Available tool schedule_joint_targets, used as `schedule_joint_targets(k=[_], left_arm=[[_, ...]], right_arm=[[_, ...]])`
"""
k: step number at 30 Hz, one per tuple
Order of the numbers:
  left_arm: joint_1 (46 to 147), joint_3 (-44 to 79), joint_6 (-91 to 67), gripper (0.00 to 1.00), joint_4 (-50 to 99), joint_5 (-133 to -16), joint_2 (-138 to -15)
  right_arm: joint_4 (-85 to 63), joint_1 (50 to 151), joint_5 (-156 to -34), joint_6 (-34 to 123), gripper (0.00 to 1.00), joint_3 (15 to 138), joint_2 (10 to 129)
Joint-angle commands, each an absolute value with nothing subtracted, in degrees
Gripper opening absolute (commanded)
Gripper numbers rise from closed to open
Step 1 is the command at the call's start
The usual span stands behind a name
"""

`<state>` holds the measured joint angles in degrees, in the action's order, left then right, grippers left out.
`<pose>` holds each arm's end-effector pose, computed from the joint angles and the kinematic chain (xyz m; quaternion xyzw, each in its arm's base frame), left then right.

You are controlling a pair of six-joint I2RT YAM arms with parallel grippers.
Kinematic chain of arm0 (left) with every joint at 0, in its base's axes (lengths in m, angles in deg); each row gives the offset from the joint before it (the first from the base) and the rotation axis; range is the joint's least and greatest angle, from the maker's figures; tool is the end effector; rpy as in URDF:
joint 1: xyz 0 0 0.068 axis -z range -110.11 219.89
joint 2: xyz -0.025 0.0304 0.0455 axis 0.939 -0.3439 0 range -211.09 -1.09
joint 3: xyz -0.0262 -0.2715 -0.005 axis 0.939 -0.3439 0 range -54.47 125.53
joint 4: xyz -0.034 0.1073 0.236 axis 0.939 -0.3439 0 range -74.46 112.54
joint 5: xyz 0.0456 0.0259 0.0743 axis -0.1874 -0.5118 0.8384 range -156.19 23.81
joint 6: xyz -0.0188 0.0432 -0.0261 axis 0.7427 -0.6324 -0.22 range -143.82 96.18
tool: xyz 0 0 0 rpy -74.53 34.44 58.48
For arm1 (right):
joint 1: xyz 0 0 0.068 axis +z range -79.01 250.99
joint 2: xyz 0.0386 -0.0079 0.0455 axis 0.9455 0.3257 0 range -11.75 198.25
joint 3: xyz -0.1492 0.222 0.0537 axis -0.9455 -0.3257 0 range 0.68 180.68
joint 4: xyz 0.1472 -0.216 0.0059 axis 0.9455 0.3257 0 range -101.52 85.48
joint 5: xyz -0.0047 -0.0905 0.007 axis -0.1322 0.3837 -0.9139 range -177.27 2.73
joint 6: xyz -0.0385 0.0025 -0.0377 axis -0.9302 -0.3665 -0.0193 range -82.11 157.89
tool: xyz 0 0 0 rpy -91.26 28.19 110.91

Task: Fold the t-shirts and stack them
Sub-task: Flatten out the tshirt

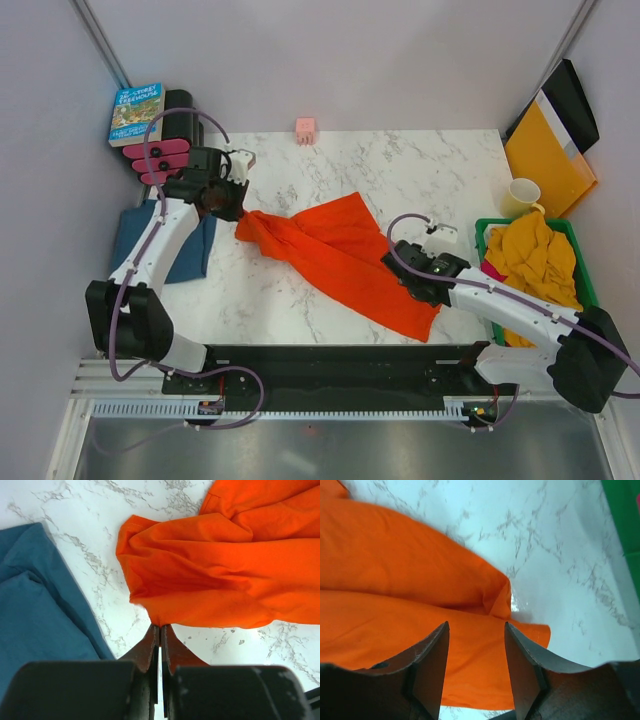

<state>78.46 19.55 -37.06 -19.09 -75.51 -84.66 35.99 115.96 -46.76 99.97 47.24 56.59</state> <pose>0.3061 -0.0519 0.3094 0.2044 0.9180 -0.0631 0.3341 0.1635 0.1307 0.2292 0.1989 0.9033 -0.0668 0.3741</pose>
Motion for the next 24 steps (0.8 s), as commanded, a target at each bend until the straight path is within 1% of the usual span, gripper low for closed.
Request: schedule_joint_targets(k=[1, 6, 12, 14, 18, 24], left_arm=[[78.2, 19.4, -33.4, 0.02, -20.1, -78.2, -86.2], [78.2, 17.3, -34.2, 0.02, -19.7, -77.5, -85.9], [78.2, 15.8, -35.1, 0.02, -19.7, -76.6, -83.9], [78.1, 15.4, -35.2, 0.02, -19.8, -76.7, -83.5], [78.2, 14.5, -35.3, 0.02, -19.5, -77.6, -83.6], [78.2, 13.3, -35.3, 0.02, -18.6, -78.8, -83.5]], right_arm=[[36.4, 117.3, -51.1, 106.3, 0.56, 44.2, 55.9], [38.8, 116.8, -50.4, 112.0, 0.57, 41.5, 56.6], [40.2, 116.0, -53.6, 113.9, 0.58, 40.3, 57.0], [41.8, 117.2, -54.4, 115.0, 0.59, 41.2, 56.6], [46.0, 122.8, -54.7, 118.2, 0.61, 43.0, 57.4], [50.6, 128.5, -56.4, 126.1, 0.62, 41.6, 57.2]])
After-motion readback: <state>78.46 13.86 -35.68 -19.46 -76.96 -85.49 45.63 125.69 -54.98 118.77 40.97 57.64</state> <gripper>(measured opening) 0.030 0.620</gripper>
